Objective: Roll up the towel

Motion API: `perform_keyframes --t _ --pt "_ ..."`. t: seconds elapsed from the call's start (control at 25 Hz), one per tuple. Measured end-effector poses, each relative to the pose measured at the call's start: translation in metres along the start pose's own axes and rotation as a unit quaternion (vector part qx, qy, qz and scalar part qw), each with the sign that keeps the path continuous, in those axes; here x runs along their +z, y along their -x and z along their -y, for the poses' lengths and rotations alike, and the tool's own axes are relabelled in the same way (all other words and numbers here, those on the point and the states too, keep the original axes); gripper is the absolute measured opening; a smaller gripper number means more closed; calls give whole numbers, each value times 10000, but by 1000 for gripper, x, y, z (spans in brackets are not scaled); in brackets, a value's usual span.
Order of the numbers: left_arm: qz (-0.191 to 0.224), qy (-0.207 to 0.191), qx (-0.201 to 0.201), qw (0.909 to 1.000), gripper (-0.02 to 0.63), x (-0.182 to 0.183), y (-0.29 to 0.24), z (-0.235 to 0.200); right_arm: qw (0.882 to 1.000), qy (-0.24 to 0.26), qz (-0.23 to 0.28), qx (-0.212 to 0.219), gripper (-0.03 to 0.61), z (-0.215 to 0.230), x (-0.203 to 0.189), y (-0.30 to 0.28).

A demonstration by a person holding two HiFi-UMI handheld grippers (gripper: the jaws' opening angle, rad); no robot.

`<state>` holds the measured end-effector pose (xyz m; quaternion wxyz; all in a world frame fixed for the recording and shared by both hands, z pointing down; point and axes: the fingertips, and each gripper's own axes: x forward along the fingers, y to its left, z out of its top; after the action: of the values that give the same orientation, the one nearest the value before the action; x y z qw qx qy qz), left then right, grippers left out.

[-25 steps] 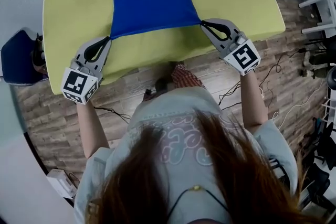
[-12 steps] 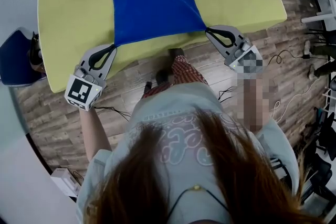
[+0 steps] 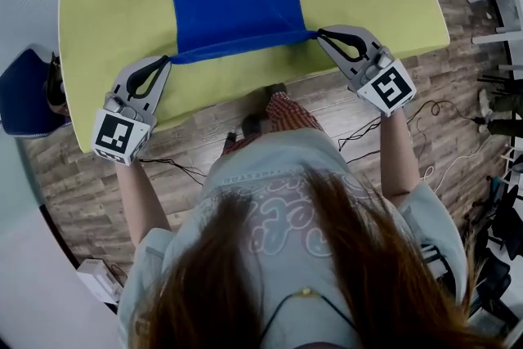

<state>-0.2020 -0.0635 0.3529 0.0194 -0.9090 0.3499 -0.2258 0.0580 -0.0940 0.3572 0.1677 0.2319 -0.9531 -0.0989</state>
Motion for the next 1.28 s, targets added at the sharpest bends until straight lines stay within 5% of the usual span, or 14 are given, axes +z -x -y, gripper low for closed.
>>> perform_keyframes --t 0.84,1.12,1.2,1.28 --pt "-645 491 876 9929 18 -23 -98 -129 9941 88 -844 673 21 121 -47 -113" --pt "-715 881 1479 9825 33 -37 -93 -154 9910 -97 -1317 235 97 136 -78 -109" --pt "-525 972 1428 9836 80 -31 -80 -150 9934 -301 -1103 133 98 136 -72 -93" --pt "-381 903 969 9905 87 -24 -72 -129 9952 -380 -802 402 118 119 -60 -79"
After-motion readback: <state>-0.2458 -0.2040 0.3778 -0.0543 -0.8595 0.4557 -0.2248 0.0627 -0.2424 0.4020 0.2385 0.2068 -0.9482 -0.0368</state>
